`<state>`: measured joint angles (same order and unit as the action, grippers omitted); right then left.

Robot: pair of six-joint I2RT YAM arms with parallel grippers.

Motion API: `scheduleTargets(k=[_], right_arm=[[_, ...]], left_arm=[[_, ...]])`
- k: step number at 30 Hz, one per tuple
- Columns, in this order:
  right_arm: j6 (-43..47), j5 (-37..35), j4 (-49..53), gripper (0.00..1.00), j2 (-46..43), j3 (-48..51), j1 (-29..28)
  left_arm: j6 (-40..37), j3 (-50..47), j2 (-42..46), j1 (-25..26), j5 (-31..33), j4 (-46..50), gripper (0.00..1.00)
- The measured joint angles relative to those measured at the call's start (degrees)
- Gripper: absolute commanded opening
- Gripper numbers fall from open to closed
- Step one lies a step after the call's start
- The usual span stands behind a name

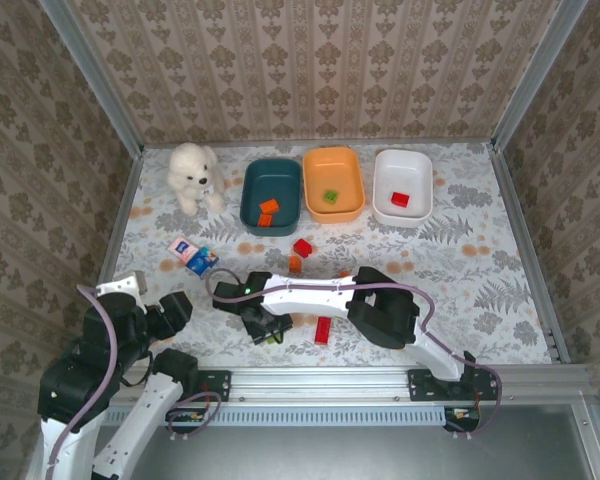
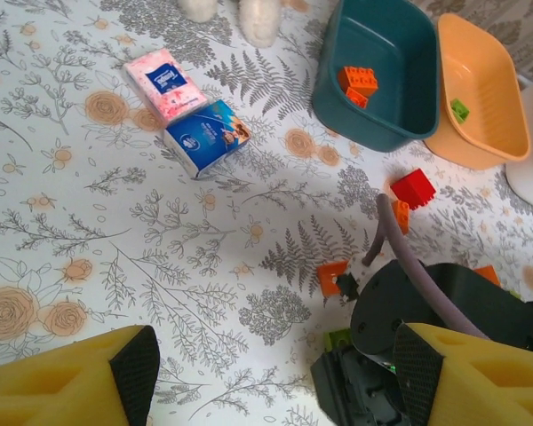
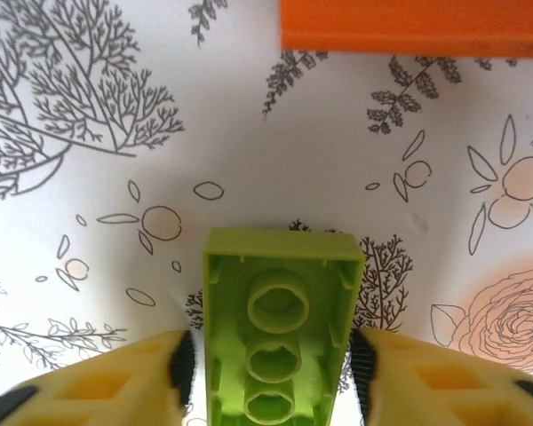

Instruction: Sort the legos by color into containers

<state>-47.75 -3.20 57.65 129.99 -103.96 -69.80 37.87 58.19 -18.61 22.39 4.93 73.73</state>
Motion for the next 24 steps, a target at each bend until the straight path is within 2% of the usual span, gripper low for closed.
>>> scheduleTargets(k=[5,9,12,15,18,21,24], right_arm=[[-0.4,-1.4,0.1,0.29,-0.2,-0.1,-0.1],[-0.2,-3.4,0.5,0.29,-1.7,0.2,0.7],[1.1,-4.8,1.5,0.29,-6.6,0.5,3.5],[3.3,-5.7,1.4,0.29,-13.8,0.5,9.4],[6.9,-5.7,1.0,0.29,-20.1,-0.2,18.5],[10.4,-5.5,0.0,0.29,-21.1,-2.5,27.6],[13.0,-4.3,-0.5,0.28,-17.9,-6.1,34.9]], left_arm=[[-1.1,0.0,0.0,0.0,-2.2,-0.2,0.73],[-1.5,-2.3,-0.1,0.0,-6.4,-3.4,0.72],[-1.2,-6.1,-1.0,0.0,-10.5,-7.7,0.71],[0.4,-10.3,-3.8,0.0,-14.0,-14.1,0.71],[2.6,-12.8,-9.2,0.4,-16.2,-21.3,0.71],[4.2,-13.1,-16.7,2.9,-16.5,-28.4,0.71],[4.6,-12.3,-24.3,6.5,-16.2,-33.8,0.71]])
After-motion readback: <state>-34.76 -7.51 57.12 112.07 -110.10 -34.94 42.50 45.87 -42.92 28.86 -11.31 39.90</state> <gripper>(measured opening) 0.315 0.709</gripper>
